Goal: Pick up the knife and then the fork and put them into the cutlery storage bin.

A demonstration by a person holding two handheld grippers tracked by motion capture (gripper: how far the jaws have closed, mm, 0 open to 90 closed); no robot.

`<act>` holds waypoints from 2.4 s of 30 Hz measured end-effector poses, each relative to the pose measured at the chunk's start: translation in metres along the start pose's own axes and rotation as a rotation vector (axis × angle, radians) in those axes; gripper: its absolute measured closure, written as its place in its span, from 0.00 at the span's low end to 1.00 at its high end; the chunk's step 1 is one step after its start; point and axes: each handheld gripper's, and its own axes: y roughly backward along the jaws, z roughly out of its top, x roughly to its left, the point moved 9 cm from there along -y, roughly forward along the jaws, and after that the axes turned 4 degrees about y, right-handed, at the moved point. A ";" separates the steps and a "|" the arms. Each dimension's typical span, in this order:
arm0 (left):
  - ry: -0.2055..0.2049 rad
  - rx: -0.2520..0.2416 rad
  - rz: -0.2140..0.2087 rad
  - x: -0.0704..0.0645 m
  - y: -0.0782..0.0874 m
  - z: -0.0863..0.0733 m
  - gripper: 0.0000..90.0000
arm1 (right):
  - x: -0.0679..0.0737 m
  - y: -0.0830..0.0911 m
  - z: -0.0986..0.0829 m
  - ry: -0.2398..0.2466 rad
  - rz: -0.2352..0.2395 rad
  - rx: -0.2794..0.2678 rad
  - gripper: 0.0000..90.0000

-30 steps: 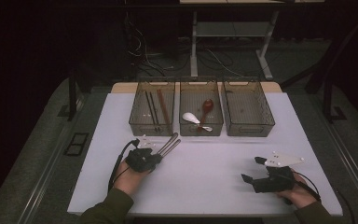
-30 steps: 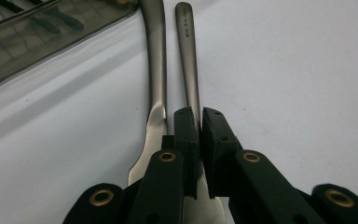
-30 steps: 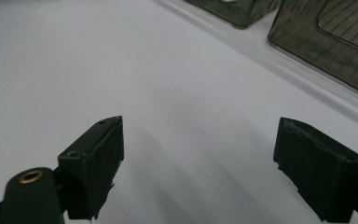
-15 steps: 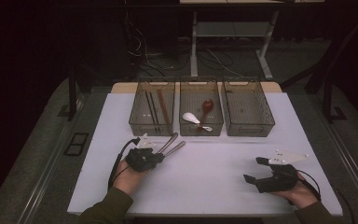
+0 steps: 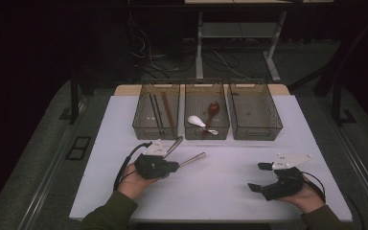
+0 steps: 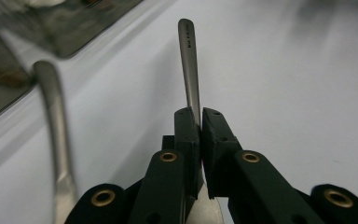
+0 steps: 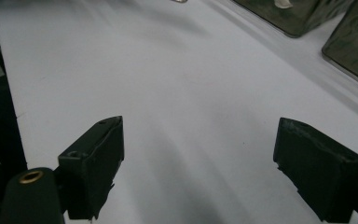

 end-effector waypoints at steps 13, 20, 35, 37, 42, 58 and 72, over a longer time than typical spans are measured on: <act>-0.129 0.056 -0.145 -0.029 -0.019 0.018 0.94 | -0.004 -0.009 0.019 0.042 0.074 0.021 0.18; -0.199 0.088 -0.201 -0.041 -0.030 0.028 0.94 | 0.000 -0.019 0.037 0.077 0.124 0.017 0.18; -0.316 0.122 -0.297 -0.061 -0.049 0.052 0.94 | 0.021 -0.049 0.063 0.224 0.288 0.129 0.27; -0.331 0.125 -0.305 -0.063 -0.049 0.054 0.94 | 0.023 -0.051 0.063 0.236 0.310 0.144 0.30; -0.372 0.122 -0.312 -0.068 -0.047 0.062 0.94 | 0.031 -0.054 0.061 0.270 0.376 0.192 0.47; -0.408 0.123 -0.329 -0.077 -0.045 0.067 0.94 | 0.047 -0.056 0.060 0.286 0.483 0.255 0.90; -0.354 0.051 -0.310 -0.069 -0.042 0.072 0.69 | 0.045 -0.057 0.056 0.321 0.456 0.282 0.96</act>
